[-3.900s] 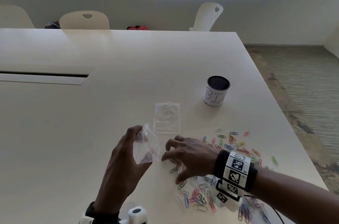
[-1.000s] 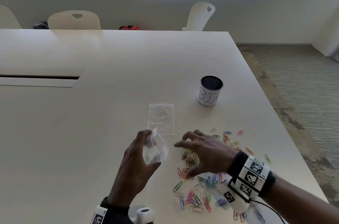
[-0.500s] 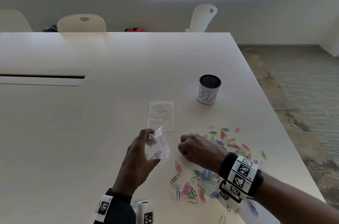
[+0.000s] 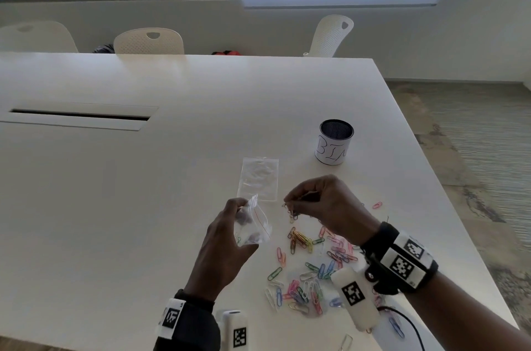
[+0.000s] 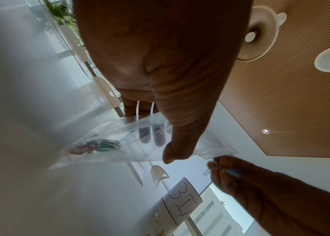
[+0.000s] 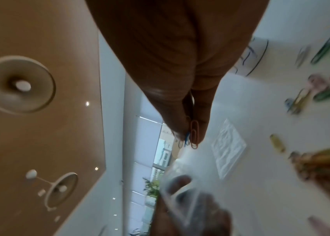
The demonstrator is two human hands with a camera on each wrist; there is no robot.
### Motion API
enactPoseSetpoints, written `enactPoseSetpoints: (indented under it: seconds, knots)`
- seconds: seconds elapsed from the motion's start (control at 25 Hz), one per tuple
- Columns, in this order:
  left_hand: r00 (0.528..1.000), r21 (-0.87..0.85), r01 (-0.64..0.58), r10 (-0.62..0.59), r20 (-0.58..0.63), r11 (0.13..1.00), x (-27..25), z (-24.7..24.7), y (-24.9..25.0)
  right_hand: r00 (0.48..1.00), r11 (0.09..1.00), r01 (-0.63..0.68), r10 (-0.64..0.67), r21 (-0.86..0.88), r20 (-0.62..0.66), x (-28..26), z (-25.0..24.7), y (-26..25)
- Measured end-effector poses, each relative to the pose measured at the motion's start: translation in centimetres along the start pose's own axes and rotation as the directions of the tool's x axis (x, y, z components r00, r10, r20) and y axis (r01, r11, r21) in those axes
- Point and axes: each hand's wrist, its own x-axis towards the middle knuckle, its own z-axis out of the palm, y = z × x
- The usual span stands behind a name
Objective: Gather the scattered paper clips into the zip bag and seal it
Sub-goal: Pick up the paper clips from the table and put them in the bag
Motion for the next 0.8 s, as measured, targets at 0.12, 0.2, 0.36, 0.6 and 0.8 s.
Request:
enactPoseSetpoints:
  seconds: [0.12,0.2,0.36,0.6,0.8]
  knots:
    - [1.000,-0.002,-0.007,0.007,0.015,1.000,0.4,0.1,0.1,1.000,0.990,-0.004,0.008,0.142,-0.030,-0.5,1.2,-2.3]
    - [1.000,-0.007,-0.020,0.020,0.021,1.000,0.6,-0.1,0.3,0.998,0.997,0.021,-0.017,0.071,-0.060,-0.3,2.6,-3.0]
    - [0.999,-0.023,-0.019,0.020,0.034,1.000,0.8,-0.2,0.1,0.991,0.981,0.114,-0.123,-0.158,-0.046,0.3,4.7,-3.2]
    - [0.998,-0.074,-0.024,0.028,0.061,0.997,1.1,-0.4,-0.4,0.984,0.941,0.179,-0.168,-0.287,0.063,0.0,6.2,-4.4]
    - [0.994,-0.081,-0.045,0.052,0.093,0.996,1.4,-0.5,-0.9,0.978,0.932,0.208,-0.205,-0.298,0.041,-0.4,5.5,-5.5]
